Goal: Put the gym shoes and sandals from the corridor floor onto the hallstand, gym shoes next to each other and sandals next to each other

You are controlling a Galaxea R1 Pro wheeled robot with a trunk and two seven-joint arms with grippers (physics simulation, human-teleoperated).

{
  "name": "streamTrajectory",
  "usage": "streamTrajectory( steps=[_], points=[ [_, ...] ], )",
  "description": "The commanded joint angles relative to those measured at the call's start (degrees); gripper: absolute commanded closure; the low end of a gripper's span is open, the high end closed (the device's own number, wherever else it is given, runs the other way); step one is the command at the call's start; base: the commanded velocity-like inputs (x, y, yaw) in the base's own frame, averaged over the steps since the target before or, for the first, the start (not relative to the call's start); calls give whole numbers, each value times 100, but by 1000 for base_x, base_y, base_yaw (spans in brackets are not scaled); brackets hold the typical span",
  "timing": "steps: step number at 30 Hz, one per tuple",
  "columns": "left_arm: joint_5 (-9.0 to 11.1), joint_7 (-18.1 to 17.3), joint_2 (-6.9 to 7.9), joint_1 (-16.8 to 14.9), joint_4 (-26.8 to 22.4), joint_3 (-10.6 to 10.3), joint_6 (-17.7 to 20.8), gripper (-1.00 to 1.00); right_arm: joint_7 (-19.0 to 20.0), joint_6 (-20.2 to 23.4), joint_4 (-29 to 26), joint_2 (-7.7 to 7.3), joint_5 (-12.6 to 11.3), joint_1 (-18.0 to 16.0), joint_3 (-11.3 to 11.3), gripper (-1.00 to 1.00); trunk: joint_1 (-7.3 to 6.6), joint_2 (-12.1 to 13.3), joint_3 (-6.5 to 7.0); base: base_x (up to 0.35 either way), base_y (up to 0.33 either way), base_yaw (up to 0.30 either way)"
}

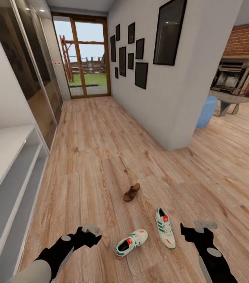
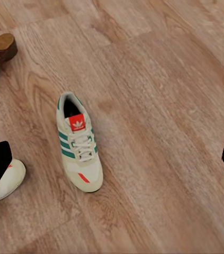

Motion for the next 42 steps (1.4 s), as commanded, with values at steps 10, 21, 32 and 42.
streamTrajectory(
  steps=[10,21,32,42],
  points=[
    [-115,-302,32,-50,-176,-182,33,-100,-20,41,-15,-8,4,-2,6,-100,220,-405,-277,0,0,0],
    [-180,-456,31,-47,-180,-231,10,-100,-20,42,-27,-16,9,-2,-2,-100,461,-846,-575,0,0,0],
    [-211,-460,28,-32,-180,-237,7,-100,-20,43,-26,-24,22,-2,11,-100,703,-1287,-819,0,0,0],
    [-217,-460,29,6,-180,-237,6,-100,-20,44,-18,-38,35,-2,11,-100,878,-1608,-964,0,0,0]
  ],
)
